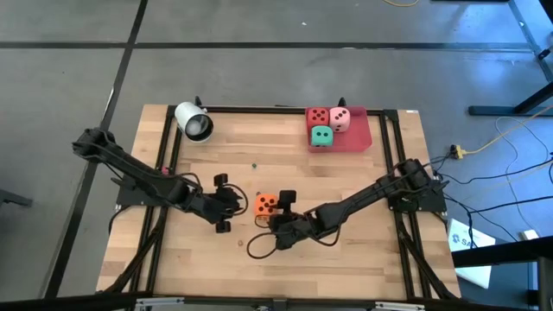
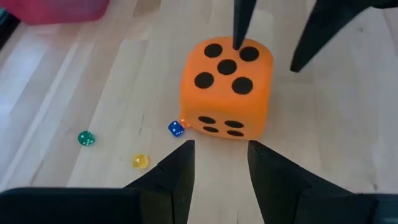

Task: Pick & Place Dice
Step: Put the large orange dice into the red bin

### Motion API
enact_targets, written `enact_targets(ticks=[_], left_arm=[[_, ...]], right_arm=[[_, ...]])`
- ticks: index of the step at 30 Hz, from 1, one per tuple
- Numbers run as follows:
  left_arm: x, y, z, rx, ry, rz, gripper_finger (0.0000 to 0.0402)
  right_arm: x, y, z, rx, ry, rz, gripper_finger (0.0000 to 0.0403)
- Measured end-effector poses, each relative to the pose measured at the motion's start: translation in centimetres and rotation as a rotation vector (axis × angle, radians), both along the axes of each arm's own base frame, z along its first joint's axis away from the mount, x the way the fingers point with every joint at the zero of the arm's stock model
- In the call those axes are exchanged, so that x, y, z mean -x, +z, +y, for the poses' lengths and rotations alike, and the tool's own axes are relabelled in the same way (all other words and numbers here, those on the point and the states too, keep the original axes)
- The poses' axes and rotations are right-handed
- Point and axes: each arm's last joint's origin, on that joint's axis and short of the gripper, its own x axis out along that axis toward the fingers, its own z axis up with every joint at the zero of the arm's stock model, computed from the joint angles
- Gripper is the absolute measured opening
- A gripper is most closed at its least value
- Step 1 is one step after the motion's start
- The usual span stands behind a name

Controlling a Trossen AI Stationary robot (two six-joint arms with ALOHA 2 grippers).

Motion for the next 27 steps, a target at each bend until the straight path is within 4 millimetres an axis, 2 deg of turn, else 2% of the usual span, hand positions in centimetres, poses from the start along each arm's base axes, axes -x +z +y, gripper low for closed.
enact_targets(ticks=[8, 13, 19, 27], left_arm=[[-2.4, -2.9, 0.6, -0.008, -0.021, 0.104, 0.0143], [-4.3, -4.3, 0.7, 0.025, -0.091, 0.086, 0.0143], [-5.8, -5.1, 0.9, 0.04, -0.135, 0.029, 0.0143], [-6.3, -5.0, 1.3, 0.032, -0.152, -0.003, 0.0143]], right_arm=[[0.2, -0.3, -0.1, -0.007, 0.001, 0.039, 0.0259], [0.3, -0.4, 0.0, -0.022, -0.007, 0.035, 0.0259], [0.6, -0.5, 0.1, -0.016, -0.022, 0.055, 0.0259], [1.1, -0.7, 0.4, 0.001, -0.028, 0.087, 0.0259]])
